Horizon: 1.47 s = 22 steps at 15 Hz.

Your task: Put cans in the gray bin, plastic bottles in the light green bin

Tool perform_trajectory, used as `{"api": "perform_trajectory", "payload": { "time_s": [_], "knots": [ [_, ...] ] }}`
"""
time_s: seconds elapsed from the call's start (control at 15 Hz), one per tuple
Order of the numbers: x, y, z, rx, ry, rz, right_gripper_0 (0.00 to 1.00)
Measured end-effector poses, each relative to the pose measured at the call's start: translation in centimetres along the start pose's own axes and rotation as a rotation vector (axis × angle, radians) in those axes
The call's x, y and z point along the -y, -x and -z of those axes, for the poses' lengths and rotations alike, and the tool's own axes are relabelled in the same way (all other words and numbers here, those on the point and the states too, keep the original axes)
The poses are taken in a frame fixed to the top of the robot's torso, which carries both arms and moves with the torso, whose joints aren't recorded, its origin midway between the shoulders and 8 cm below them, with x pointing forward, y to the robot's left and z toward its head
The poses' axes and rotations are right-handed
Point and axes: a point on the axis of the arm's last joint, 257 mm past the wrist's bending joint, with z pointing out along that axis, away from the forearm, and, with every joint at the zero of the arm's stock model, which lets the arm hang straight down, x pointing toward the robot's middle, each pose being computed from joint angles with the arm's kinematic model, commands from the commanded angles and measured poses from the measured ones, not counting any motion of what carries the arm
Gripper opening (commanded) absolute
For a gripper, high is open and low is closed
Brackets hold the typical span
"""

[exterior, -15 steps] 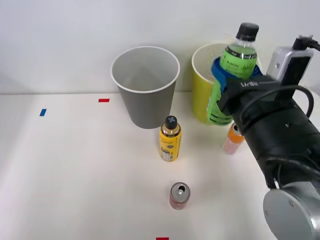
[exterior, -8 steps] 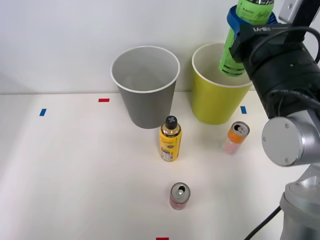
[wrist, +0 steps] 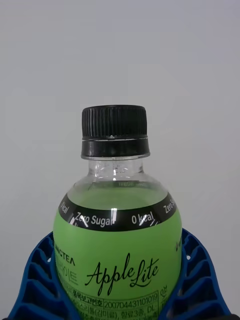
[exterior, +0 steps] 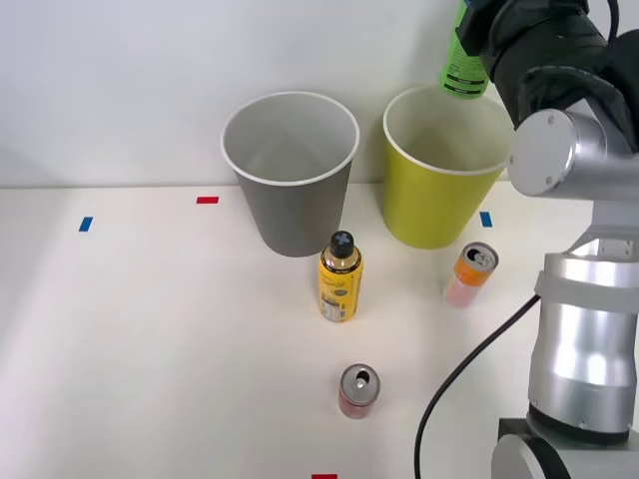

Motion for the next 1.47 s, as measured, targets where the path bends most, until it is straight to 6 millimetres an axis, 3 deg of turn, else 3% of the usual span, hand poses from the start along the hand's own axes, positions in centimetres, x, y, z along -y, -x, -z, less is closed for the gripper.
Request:
{"api": "perform_trajectory", "payload": {
  "time_s": [0.27, 0.47, 0.53, 0.6, 0.67, 1.13, 1.47],
  "knots": [
    [-0.6, -2.7, -2.9, -0.034, 0.004, -0.015, 0.0],
    [-0.7, -3.1, -3.9, -0.01, -0.001, -0.017, 0.0],
    [-0.6, -3.0, -3.9, -0.006, -0.004, -0.017, 0.21],
    [-0.4, -2.9, -3.9, -0.002, -0.007, -0.018, 0.72],
    [-0.3, -2.9, -3.8, 0.0, -0.01, -0.018, 1.0],
    [0.1, -3.3, -2.9, 0.008, -0.015, -0.001, 1.0],
    [-1.4, -3.6, 2.1, 0.033, 0.016, 0.05, 1.0]
  ]
}}
